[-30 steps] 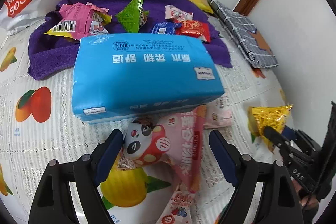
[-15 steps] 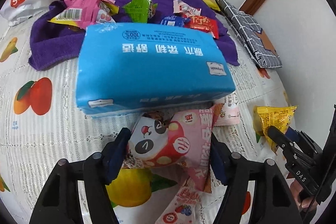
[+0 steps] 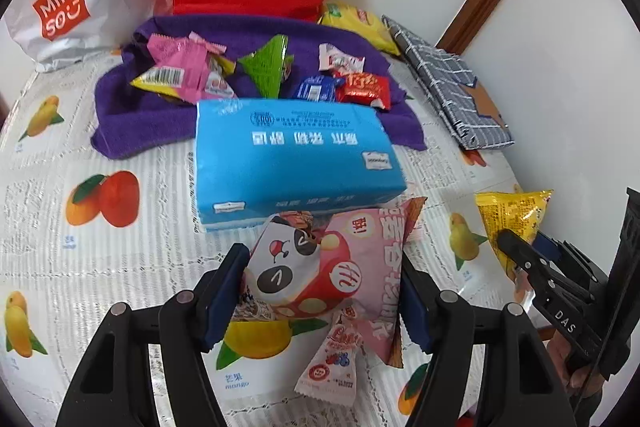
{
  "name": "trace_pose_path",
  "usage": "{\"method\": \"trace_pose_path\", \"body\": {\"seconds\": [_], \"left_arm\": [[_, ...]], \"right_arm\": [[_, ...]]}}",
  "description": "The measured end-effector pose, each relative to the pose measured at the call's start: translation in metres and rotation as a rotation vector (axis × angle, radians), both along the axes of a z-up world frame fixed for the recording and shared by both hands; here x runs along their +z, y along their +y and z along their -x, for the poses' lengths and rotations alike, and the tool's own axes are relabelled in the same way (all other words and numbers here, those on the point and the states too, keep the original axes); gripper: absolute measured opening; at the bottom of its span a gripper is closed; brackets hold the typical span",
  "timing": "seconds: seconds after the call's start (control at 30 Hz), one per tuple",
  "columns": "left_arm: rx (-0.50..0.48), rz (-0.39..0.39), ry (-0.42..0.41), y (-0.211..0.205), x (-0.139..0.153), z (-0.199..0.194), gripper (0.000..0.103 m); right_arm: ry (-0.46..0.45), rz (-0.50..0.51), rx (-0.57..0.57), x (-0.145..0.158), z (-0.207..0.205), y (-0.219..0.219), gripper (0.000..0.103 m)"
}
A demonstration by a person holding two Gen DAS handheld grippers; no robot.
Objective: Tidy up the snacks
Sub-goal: 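Carry the pink panda bag toward the towel with the left tool while the right carries the yellow bag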
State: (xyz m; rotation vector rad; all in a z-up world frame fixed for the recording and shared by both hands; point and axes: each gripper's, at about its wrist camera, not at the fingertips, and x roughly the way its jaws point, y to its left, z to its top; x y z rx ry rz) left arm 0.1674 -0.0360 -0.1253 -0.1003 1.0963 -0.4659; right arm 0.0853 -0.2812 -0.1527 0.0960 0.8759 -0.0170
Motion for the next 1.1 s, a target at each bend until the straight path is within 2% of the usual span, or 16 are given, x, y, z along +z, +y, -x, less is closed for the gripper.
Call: {"method": "trace_pose_path", "body": {"seconds": [0.2,0.63,1.1], "left_arm": [[0.006,0.018,-0.032,0.011,0.018,0.004,0.068],[0.092,0.032,-0.083,0.036,0.054,0.0,0.068],[0.101,0.002,-0.118,0.036,0.084,-0.036,0.068]], "right_arm": [[-0.028,-0.01,0.003,0.019,-0.001,0.011,0.042],[-0.061,-0.014,0.055,0.053,-0.016,0.031,0.042],[-0.101,-0.032,0.078,0.078,-0.057,0.034,0.042]]}}
